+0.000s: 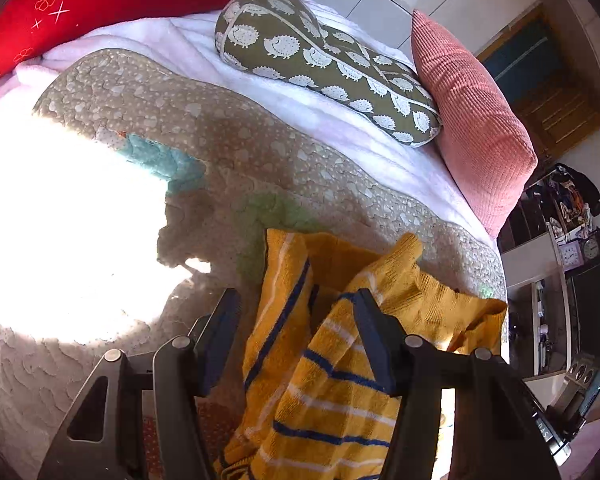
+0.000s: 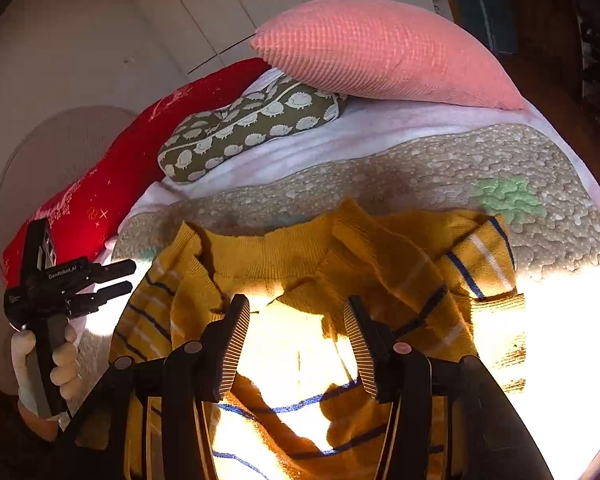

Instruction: Fold small clothes

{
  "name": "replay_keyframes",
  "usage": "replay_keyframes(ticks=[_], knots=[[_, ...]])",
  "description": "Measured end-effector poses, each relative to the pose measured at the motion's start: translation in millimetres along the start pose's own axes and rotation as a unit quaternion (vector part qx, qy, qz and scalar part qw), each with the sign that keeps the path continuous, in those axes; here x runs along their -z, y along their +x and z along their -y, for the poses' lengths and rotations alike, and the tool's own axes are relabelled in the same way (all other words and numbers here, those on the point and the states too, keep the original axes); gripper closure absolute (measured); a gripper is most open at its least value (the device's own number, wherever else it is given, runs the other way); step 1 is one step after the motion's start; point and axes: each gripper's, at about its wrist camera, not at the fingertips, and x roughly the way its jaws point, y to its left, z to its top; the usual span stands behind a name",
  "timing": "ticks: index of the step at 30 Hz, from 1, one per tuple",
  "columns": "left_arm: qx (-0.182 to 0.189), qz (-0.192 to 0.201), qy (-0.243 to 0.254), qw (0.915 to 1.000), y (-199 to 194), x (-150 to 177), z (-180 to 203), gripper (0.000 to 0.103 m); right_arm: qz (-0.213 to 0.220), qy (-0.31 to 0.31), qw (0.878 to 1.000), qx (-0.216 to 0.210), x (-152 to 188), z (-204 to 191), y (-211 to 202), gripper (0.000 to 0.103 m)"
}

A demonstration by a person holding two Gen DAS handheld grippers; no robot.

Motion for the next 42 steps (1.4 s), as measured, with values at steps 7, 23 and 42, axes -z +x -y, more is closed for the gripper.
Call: replay_keyframes(ticks=[7,23,42], knots=[[0.000,-0.019,0.037,0.9992,-5,49,-7,0.047,-0.059,-0.107,0.992,0.028,24,-62,65,0.075],[0.001,0.000,0.061,0.9982,-24,78,-29,0.038,-0.055,-0.059,0.989,0.127,-53,-40,88,0.093],[-0.006,0.015,0.084,0.9964,-38,98,-14,0.035,-0.062,-0.061,0.969,0.233,-29,35,67,0.098]])
